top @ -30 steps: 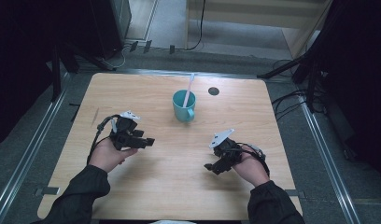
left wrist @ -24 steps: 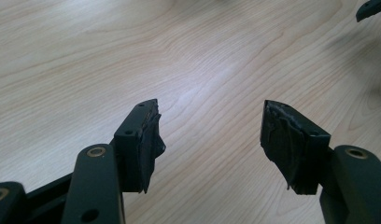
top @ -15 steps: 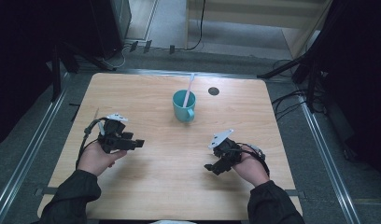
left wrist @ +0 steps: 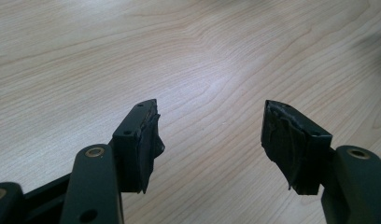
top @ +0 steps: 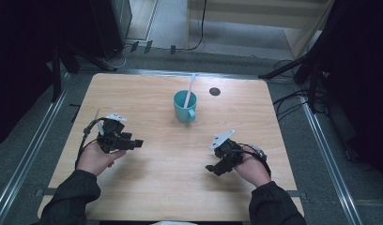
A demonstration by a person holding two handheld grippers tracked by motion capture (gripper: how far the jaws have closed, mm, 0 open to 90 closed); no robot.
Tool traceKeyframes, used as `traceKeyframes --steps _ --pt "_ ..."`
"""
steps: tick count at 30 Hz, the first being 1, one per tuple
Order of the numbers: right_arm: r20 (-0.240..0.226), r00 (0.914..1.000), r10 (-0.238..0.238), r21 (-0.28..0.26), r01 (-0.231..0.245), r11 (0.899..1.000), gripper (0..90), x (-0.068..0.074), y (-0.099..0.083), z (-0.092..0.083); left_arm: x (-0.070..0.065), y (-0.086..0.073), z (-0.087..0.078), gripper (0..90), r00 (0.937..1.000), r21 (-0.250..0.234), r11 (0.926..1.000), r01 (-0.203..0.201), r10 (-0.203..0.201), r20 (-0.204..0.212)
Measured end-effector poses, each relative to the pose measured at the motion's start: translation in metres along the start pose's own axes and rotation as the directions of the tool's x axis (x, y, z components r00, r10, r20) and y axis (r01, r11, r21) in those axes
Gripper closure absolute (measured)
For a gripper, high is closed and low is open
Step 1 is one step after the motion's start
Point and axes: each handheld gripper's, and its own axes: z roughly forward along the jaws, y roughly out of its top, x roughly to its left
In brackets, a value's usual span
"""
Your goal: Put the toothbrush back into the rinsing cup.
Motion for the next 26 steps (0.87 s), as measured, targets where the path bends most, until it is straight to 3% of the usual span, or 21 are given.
traceKeyframes --steps 17,23,26 --pt "-0.003 0.9999 -0.011 0.005 0.011 1.000 19.8 0.001 0.000 0.001 0.001 -0.001 0.005 36.0 1.0000 0.027 0.9996 0.006 -0.006 0.003" --pt "-0.007 0.9999 -0.013 0.013 0.013 1.000 19.8 0.001 0.001 0.003 -0.003 -0.002 0.018 35.1 0.9997 0.074 0.9970 -0.023 0.023 0.004" --pt "-0.012 0.9998 -0.018 0.023 0.018 1.000 19.6 0.002 0.001 0.004 -0.011 -0.002 0.031 35.5 0.9976 0.116 0.9911 -0.066 0.068 -0.011"
